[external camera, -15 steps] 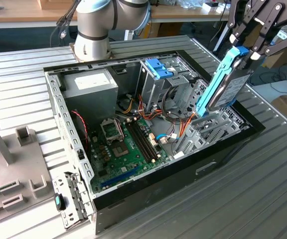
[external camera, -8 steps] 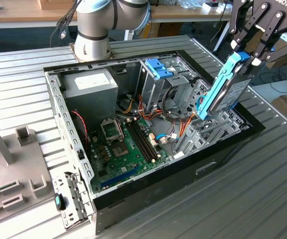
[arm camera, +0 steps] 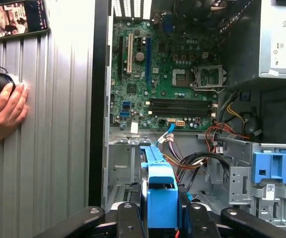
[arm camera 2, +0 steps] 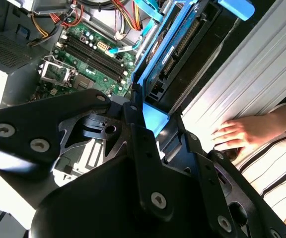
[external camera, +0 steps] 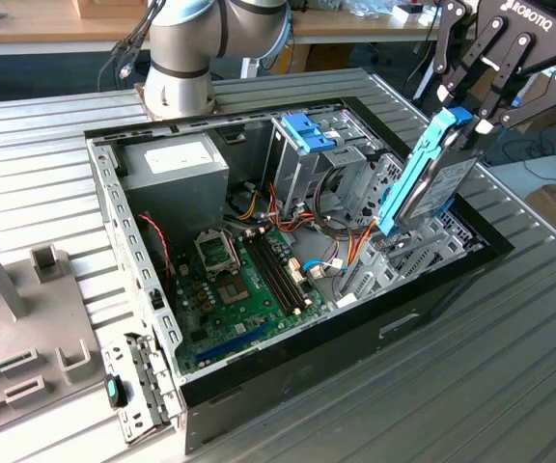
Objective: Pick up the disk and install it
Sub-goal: 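Pick up the disk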
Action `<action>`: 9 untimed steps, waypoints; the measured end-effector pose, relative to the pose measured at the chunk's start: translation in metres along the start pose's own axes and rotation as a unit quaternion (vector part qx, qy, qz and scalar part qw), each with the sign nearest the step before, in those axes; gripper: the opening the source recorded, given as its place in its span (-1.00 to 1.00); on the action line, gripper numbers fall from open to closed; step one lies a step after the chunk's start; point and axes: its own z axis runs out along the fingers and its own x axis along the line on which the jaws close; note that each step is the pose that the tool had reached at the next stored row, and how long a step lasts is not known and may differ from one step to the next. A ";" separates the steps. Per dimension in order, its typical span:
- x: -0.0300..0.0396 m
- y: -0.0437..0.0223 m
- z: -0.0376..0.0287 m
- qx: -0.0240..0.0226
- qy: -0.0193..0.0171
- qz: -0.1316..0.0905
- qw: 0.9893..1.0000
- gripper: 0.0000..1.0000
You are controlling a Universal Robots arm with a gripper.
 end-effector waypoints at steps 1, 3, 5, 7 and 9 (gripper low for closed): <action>-0.0020 0.0002 0.0001 0.000 0.000 0.000 1.000 -0.27; -0.0079 0.0007 0.0002 0.000 0.000 0.000 1.000 -0.27; -0.0124 0.0010 0.0003 0.000 0.000 0.000 1.000 -0.27; -0.0189 0.0012 0.0006 0.000 0.000 0.000 1.000 -0.27; -0.0184 0.0013 0.0016 0.000 0.000 0.000 1.000 -0.27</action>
